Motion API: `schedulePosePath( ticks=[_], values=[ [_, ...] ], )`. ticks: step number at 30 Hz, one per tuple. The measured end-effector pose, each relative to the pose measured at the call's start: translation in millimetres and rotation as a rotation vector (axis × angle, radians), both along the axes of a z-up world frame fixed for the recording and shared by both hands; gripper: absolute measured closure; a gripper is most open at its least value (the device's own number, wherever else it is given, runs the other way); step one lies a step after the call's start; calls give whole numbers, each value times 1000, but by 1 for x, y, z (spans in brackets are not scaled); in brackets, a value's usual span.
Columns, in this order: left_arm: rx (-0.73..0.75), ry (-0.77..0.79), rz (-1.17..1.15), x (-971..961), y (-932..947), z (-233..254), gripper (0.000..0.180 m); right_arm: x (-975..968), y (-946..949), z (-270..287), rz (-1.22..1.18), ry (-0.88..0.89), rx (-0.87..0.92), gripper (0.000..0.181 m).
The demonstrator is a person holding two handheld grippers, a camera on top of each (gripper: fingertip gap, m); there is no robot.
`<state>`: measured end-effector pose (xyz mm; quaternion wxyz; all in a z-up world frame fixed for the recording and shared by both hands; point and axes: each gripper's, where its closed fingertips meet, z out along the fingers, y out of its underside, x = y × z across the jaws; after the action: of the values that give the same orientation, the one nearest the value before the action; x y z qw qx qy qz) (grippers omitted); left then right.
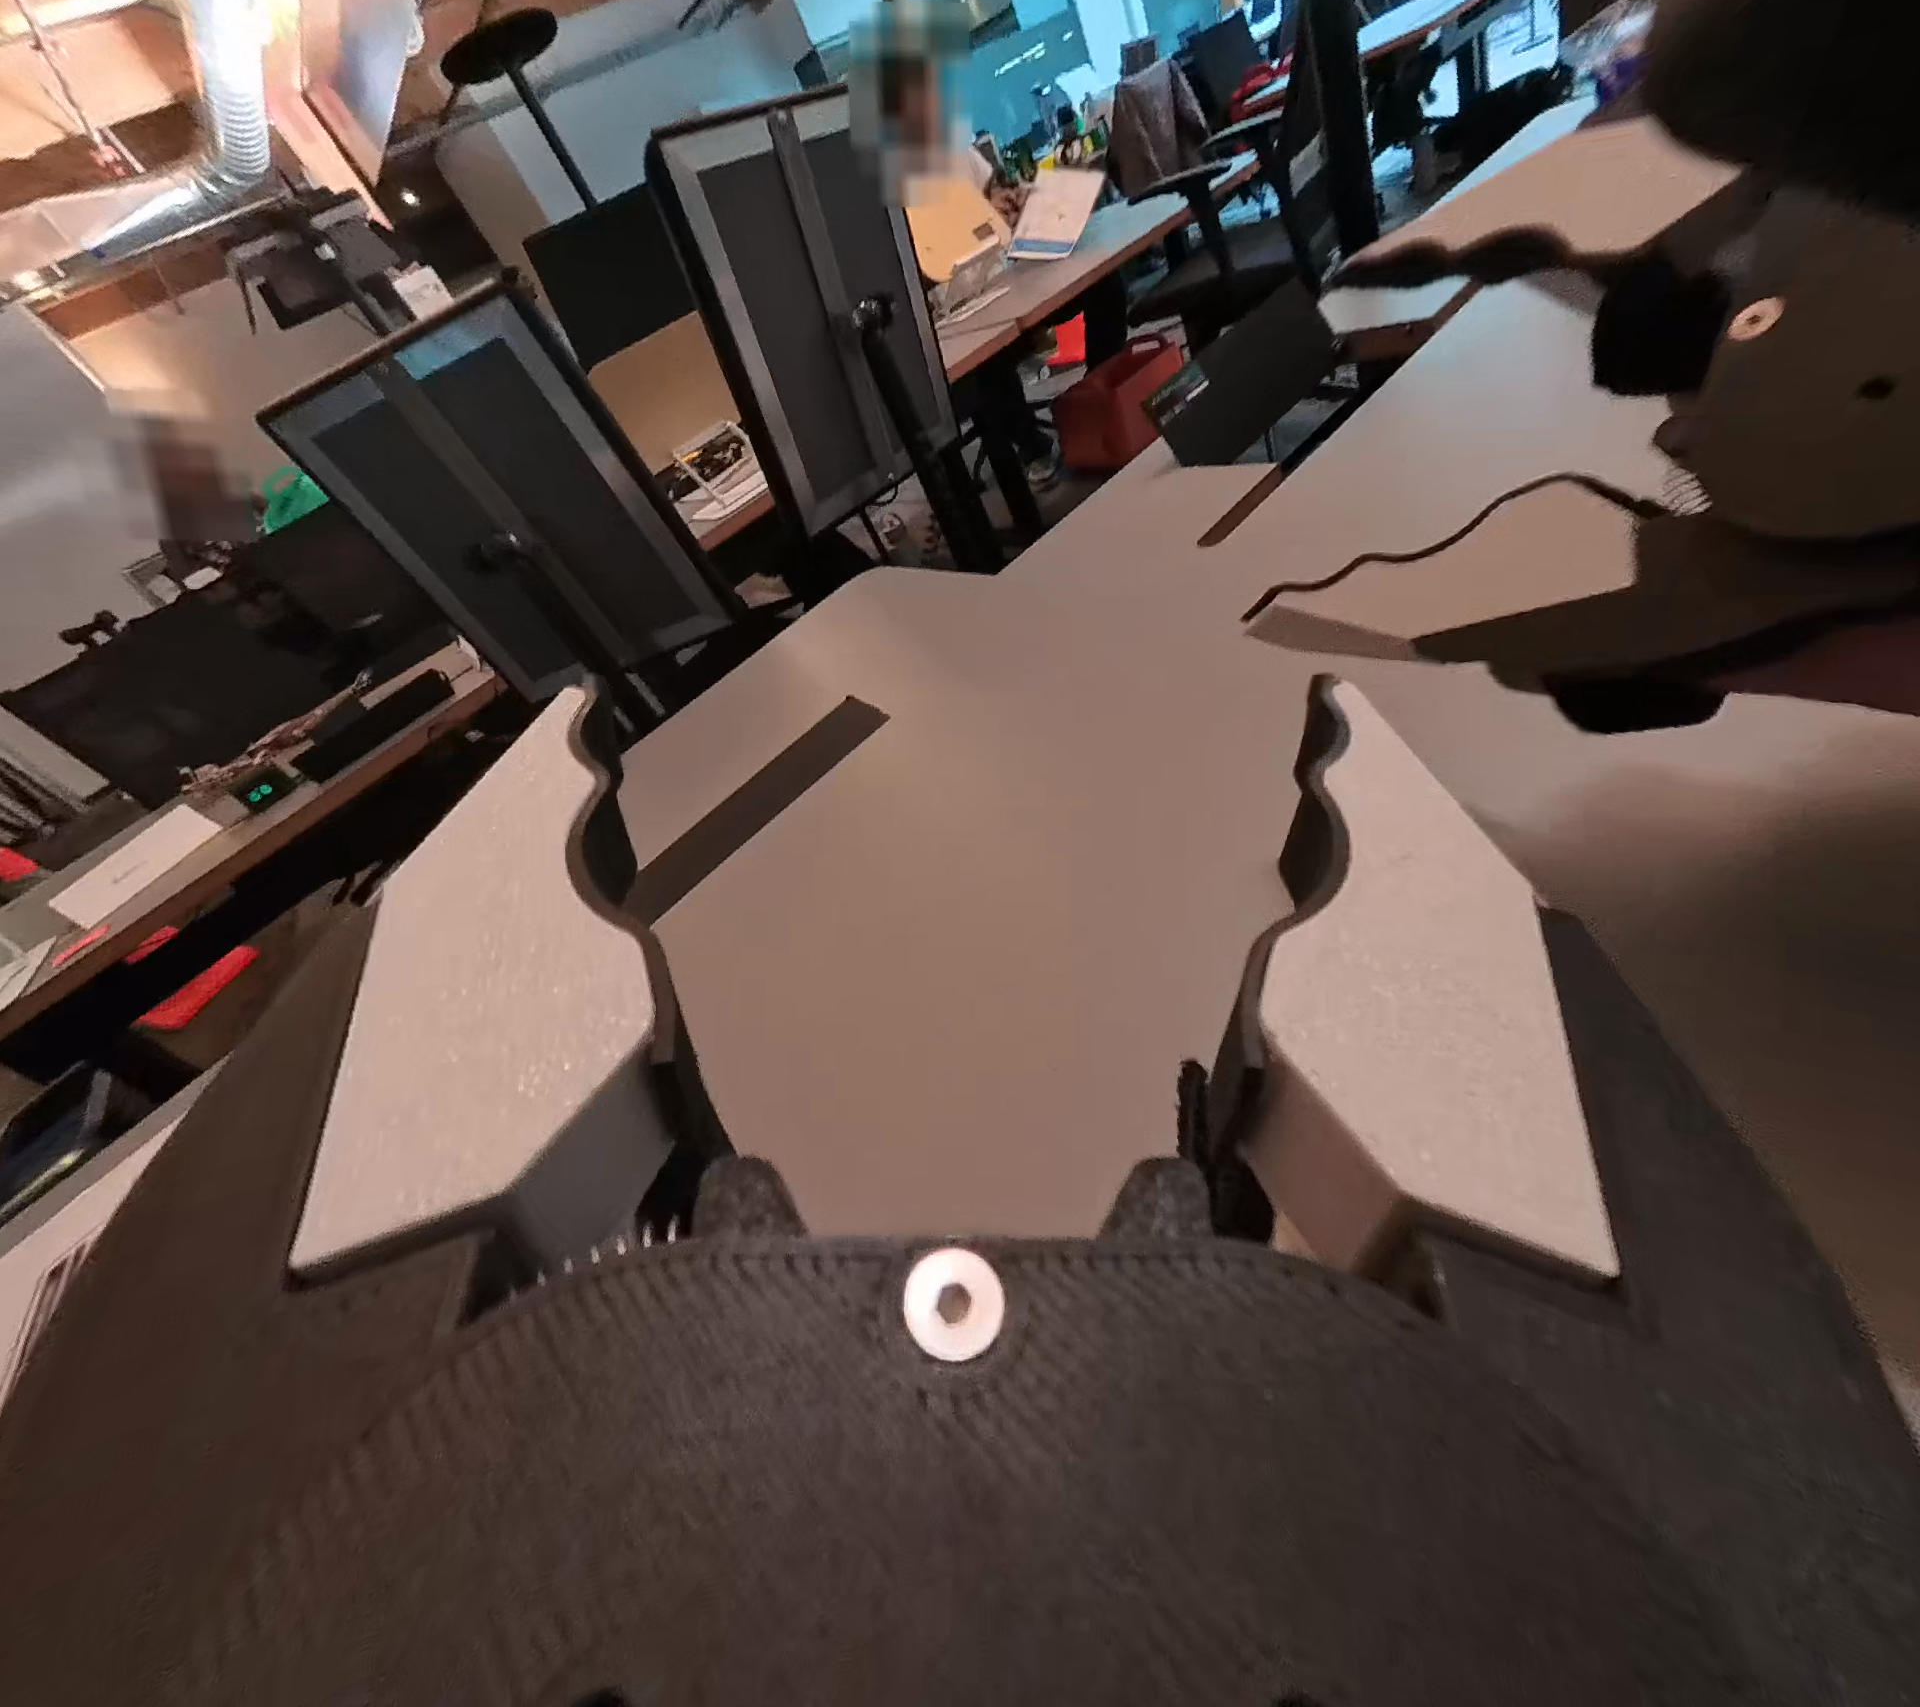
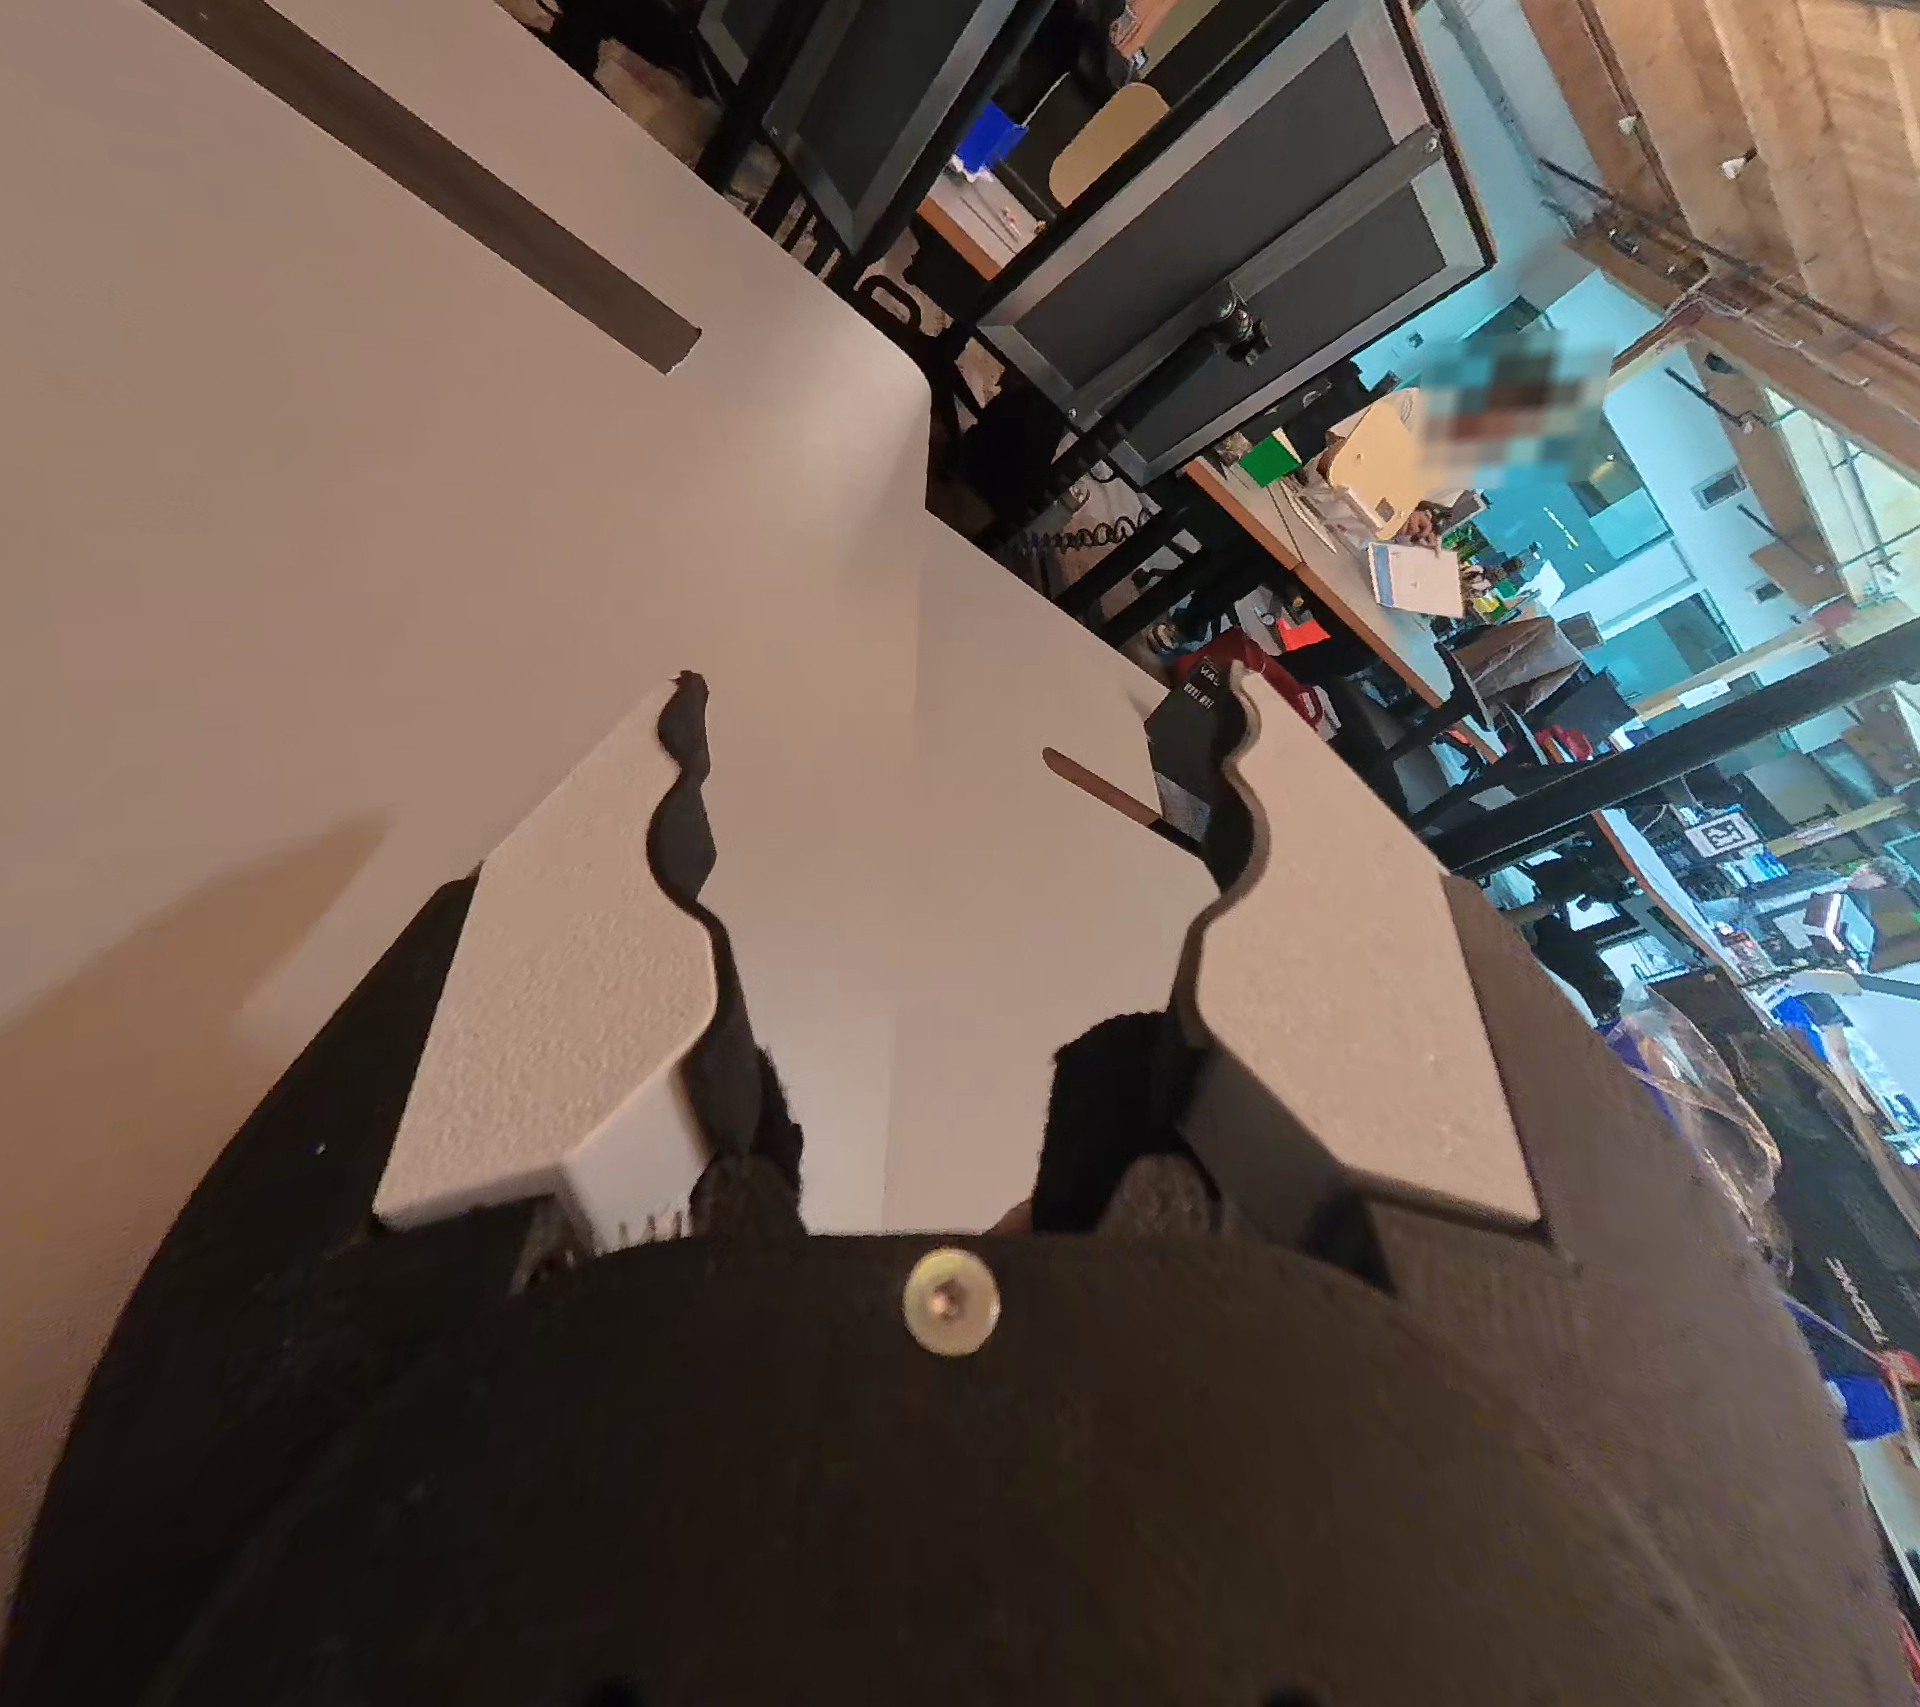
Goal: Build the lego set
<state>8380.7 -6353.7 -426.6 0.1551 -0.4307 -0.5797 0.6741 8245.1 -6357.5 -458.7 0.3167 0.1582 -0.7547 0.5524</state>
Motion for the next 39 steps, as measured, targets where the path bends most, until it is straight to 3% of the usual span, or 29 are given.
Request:
schedulePosePath(
  ticks=[10, 21, 29, 35, 39],
  values=[
    [40, 10, 66, 21, 9, -10, 54, 6, 53, 22, -32, -39, -96, 83],
    [5, -14, 13, 5, 34, -20, 57, 60, 314, 59, -25, -170, -339, 76],
    [-111, -27, -112, -10, 84, -8, 61, -46, 414, -5, -205, -262, -302, 76],
    [-100, -64, -72, -3, 69, -16, 61, -158, 430, -39, -331, -354, -218, 69],
    [-4, -78, 4, 12, 37, -31, 68, -208, 430, -67, -438, -382, -91, 67]
  ],
)
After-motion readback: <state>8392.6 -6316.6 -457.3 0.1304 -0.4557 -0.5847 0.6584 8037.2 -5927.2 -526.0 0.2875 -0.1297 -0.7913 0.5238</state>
